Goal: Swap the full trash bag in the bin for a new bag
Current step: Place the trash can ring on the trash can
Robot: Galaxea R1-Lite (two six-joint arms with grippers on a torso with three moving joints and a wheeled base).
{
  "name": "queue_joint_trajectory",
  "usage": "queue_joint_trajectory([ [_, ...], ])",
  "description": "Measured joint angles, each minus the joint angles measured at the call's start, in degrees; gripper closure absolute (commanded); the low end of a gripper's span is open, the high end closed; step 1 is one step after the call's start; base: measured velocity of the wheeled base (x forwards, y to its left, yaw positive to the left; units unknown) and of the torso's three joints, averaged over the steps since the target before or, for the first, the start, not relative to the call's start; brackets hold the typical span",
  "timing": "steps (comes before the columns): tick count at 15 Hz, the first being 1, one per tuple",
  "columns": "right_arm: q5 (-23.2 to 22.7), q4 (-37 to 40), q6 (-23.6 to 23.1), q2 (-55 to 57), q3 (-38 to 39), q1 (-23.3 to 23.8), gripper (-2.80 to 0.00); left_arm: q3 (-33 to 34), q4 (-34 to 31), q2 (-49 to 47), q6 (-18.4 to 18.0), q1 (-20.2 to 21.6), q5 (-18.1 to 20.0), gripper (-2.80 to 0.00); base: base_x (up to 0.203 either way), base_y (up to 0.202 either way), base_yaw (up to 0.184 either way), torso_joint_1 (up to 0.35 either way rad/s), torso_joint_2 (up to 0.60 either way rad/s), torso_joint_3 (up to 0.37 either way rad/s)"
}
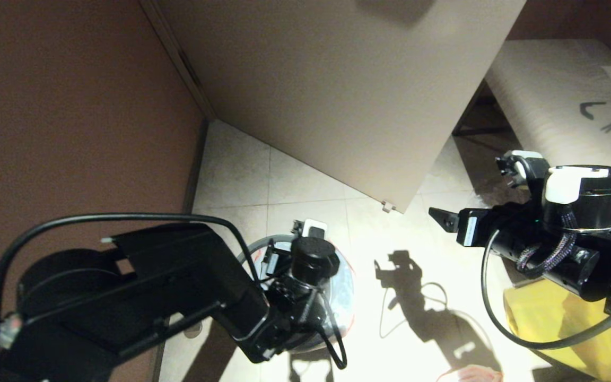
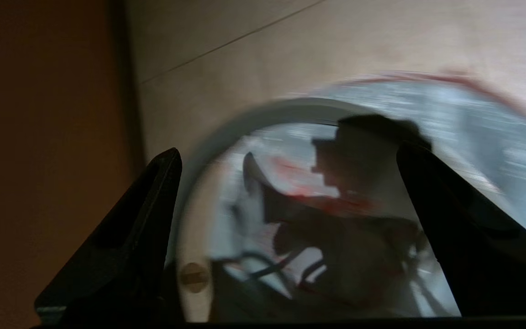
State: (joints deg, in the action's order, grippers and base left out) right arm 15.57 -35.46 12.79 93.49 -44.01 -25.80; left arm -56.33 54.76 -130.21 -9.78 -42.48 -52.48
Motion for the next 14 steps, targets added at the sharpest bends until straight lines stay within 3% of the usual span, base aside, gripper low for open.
queue_joint_trajectory([
  [2, 0.0, 0.0, 0.7, 0.4, 0.5, -0.2, -2.80, 1.8, -3.3, 3.0, 0.2, 7.9, 3.8, -2.80, 0.000, 0.000, 0.000, 0.000, 0.00, 0.000],
  [4, 0.0, -0.1, 1.2, 0.7, 0.9, -0.3, -2.80, 5.5, -5.4, 5.3, 0.5, 12.9, 8.8, -2.80, 0.000, 0.000, 0.000, 0.000, 0.00, 0.000],
  [7, 0.0, -0.3, 1.6, 1.4, 0.9, -0.3, -2.80, 11.7, -6.0, 9.7, 2.7, 15.5, 15.5, -2.80, 0.000, 0.000, 0.000, 0.000, 0.00, 0.000],
  [10, 0.0, -0.4, 1.5, 2.5, -0.2, -1.0, -2.80, 16.3, -7.0, 13.4, 5.0, 17.2, 19.6, -2.80, 0.000, 0.000, 0.000, 0.000, 0.00, 0.000],
  [14, 0.3, -0.4, 1.5, 3.7, -0.7, -3.1, -2.80, 23.3, -7.4, 14.6, 9.4, 22.6, 32.8, -2.80, 0.000, 0.000, 0.000, 0.000, 0.00, 0.000],
])
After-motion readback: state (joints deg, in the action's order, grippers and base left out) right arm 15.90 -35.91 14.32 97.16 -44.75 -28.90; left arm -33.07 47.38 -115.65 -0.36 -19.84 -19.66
